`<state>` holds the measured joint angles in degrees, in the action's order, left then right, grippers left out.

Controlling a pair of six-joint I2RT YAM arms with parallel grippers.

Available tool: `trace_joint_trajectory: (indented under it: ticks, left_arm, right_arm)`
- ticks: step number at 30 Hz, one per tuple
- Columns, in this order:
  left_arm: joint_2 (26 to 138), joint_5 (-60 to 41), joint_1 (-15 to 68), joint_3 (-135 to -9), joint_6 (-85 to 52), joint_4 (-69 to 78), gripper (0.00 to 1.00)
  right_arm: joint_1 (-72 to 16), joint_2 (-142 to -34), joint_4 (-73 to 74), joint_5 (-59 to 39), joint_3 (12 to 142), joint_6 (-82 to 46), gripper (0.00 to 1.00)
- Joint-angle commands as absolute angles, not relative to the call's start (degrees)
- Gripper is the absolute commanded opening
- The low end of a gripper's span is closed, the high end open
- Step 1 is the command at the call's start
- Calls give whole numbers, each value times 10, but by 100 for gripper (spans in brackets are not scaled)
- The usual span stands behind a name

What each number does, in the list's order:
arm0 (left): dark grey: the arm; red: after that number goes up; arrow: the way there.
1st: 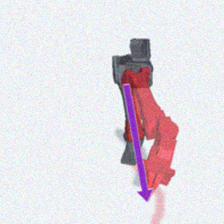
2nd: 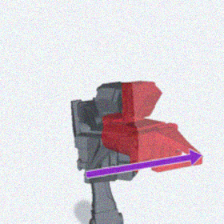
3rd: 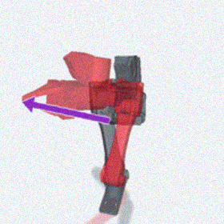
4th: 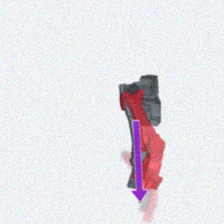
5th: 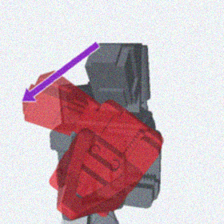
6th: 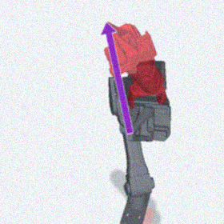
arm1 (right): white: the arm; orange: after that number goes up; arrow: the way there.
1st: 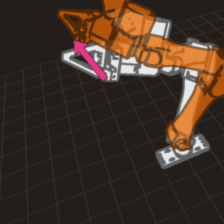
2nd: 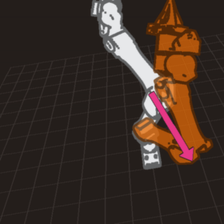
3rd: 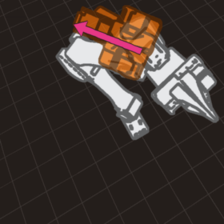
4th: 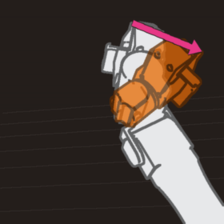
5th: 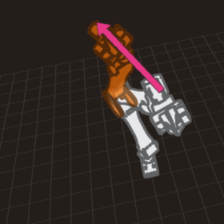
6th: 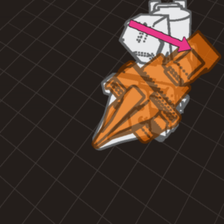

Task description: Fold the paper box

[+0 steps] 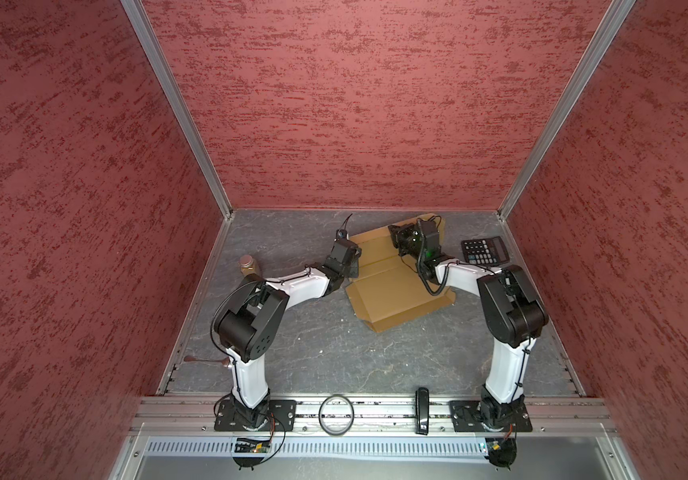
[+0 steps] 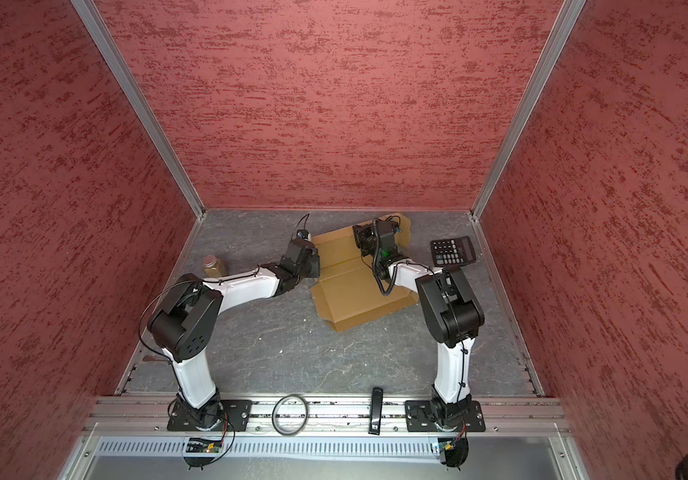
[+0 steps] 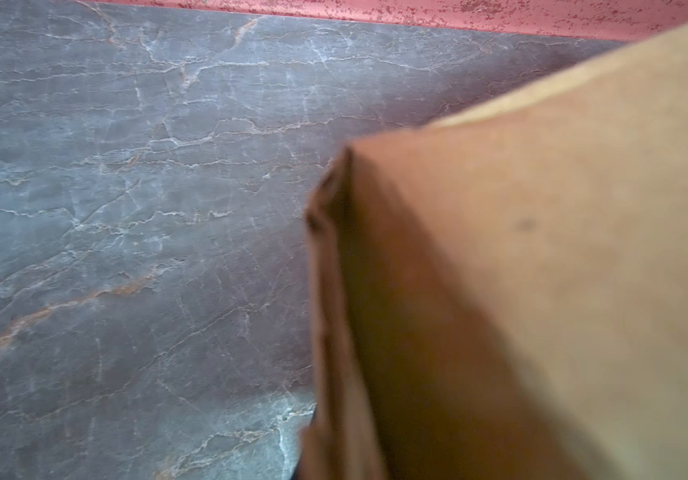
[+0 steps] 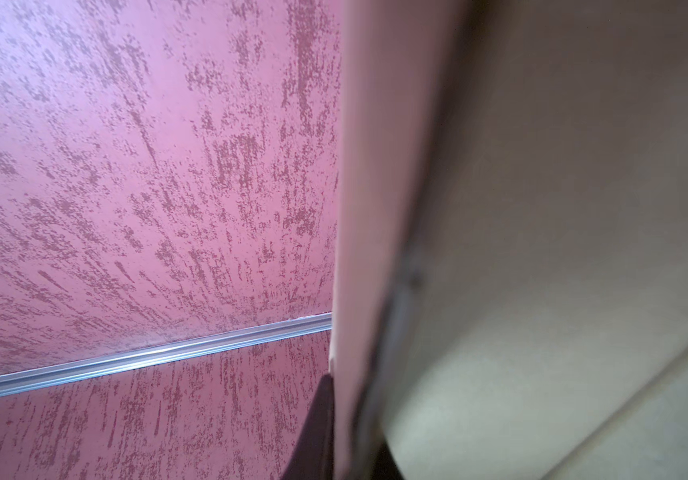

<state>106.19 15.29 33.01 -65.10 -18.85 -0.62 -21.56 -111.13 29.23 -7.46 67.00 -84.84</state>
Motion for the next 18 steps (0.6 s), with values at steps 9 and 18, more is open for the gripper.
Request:
trace_joint_trajectory:
  ticks: [9,18]
  left_arm:
    - [1052,163,328,-647,-182,-18,0]
    - [1025,172,320,-613,-151,14,0]
  right_arm:
    - [-232,-1053,264,-108,636,-851,44]
    - [-233,-921,142,-116,570,-741,51]
